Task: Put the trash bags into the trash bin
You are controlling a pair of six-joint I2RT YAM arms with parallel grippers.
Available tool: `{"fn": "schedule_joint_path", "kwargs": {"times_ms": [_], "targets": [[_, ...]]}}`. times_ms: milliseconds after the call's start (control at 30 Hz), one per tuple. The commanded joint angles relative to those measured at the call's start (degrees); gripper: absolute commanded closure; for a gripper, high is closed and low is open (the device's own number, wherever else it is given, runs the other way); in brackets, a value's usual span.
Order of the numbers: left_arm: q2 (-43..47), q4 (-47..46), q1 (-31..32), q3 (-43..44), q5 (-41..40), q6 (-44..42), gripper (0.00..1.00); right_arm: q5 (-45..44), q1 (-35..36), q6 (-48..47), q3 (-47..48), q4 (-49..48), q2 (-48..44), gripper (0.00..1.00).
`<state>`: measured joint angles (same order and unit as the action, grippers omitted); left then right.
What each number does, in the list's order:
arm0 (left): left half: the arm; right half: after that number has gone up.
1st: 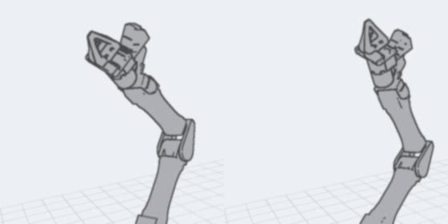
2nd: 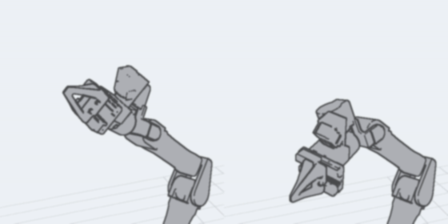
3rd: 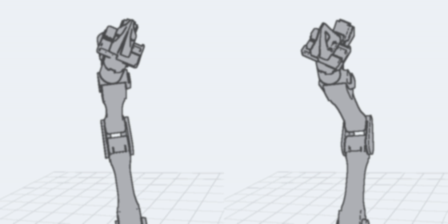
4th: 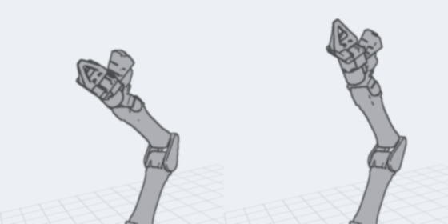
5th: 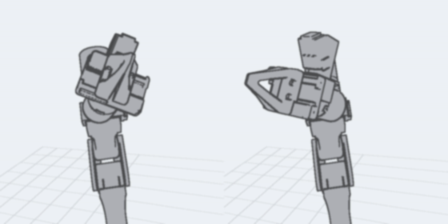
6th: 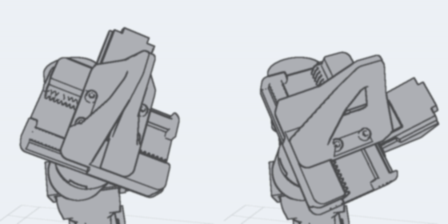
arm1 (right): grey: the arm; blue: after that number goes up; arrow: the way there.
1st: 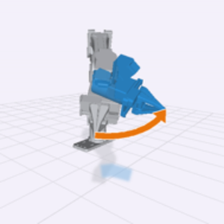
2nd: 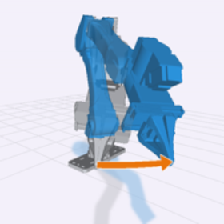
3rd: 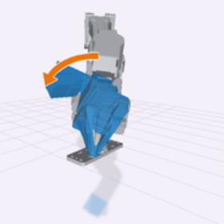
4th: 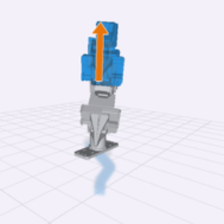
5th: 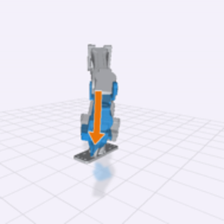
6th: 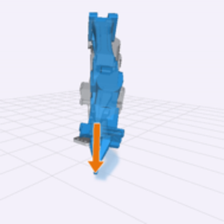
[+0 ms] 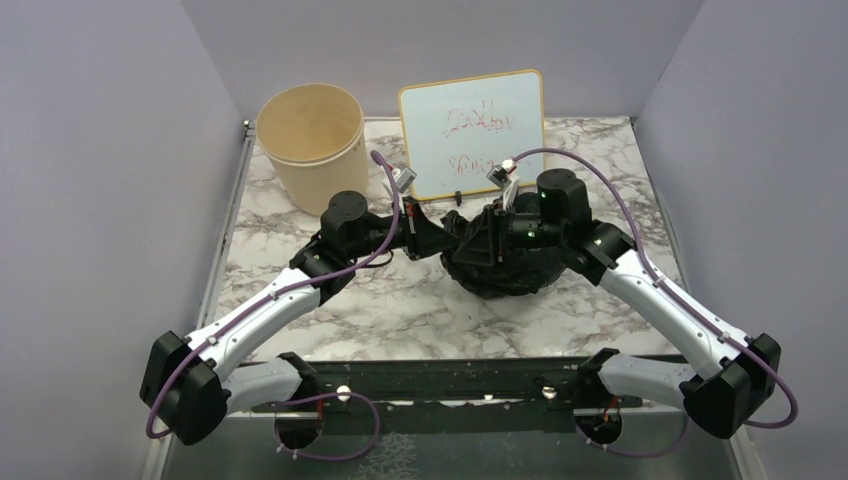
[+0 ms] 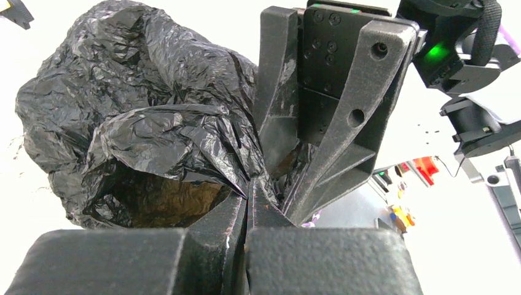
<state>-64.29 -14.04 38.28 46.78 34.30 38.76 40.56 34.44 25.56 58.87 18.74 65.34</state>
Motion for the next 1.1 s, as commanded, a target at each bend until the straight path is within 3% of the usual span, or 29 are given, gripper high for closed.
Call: {"fn": "schedule_joint_path", "kwargs": {"times_ms": [0, 67, 167, 467, 600, 833, 1067], "targets": [[0.00, 1.08, 0.15, 1.04, -1.55, -1.78, 1.00, -9.46, 0.28, -3.46, 3.57, 4.34, -1.37, 0.60], [0.37, 2.65, 0.21, 1.18, -3.55, -2.40, 1.00, -13.56, 0.28, -0.97, 2.01, 3.41, -1.78, 0.67], [1.07, 1.98, 0.30, 0.45, -4.61, -2.32, 1.00, -11.11, 0.29, 0.34, -0.45, 0.38, -2.15, 0.72], [0.76, 5.94, 0.32, 1.27, -3.04, -6.06, 1.00, -21.08, 0.28, 5.04, -2.49, -2.07, -6.77, 0.81], [0.47, 5.34, 0.39, 1.27, -0.52, -6.38, 1.00, -21.23, 0.34, 8.02, -2.42, -6.24, -6.44, 0.87], [0.04, 1.46, 1.14, -0.43, 1.72, -6.32, 1.00, -7.92, 0.28, 17.96, -6.00, -17.27, -3.48, 0.83], [0.83, 1.47, 1.78, -0.20, 2.23, -7.70, 1.00, -5.72, 0.28, 21.55, -8.49, -21.58, -2.35, 0.73]]}}
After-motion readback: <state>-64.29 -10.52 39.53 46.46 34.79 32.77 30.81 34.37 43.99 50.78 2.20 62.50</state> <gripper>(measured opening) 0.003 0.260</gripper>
